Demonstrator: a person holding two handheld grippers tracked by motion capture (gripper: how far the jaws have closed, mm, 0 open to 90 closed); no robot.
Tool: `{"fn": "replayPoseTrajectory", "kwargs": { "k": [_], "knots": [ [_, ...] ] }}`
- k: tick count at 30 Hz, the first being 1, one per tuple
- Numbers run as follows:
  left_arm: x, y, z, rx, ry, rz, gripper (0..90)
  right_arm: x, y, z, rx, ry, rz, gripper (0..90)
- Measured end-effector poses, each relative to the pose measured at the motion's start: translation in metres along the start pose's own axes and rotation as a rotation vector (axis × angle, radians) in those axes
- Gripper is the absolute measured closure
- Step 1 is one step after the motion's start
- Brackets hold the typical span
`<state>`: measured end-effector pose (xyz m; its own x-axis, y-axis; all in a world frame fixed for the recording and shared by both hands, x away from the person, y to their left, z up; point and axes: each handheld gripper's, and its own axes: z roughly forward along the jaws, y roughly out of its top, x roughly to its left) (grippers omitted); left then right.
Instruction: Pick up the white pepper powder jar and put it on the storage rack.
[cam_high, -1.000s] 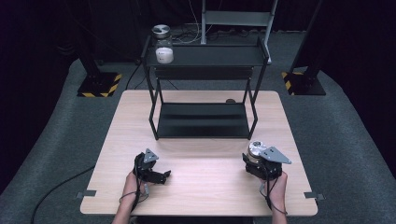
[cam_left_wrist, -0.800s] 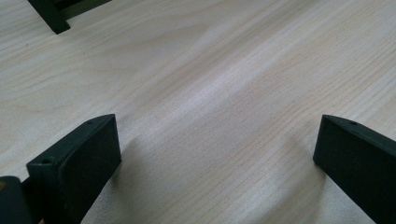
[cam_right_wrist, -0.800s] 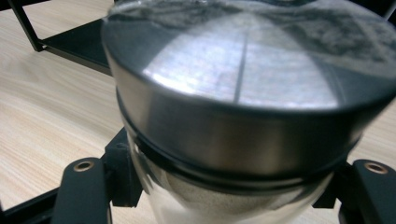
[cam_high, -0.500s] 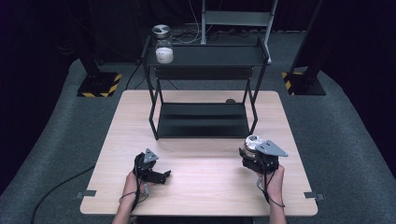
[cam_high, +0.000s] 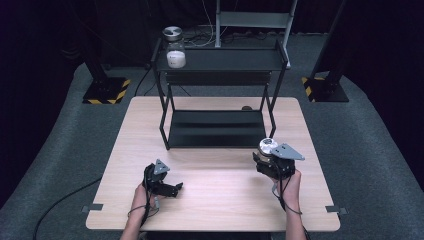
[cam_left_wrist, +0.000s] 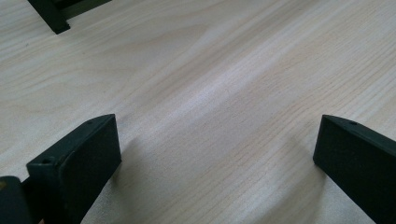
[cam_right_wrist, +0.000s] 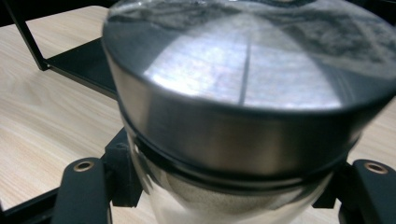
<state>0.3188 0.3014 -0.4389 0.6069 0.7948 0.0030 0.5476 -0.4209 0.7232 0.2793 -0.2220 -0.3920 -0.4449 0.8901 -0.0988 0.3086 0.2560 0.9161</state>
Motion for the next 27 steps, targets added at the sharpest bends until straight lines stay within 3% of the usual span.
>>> {"fn": "replayPoseTrajectory", "kwargs": {
  "k": [27],
  "knots": [
    [0.0,0.0,0.0,0.0,0.0,0.0,0.0,-0.007,0.028,0.016,-0.016,0.007,-0.011,29.9]
  ]
}}
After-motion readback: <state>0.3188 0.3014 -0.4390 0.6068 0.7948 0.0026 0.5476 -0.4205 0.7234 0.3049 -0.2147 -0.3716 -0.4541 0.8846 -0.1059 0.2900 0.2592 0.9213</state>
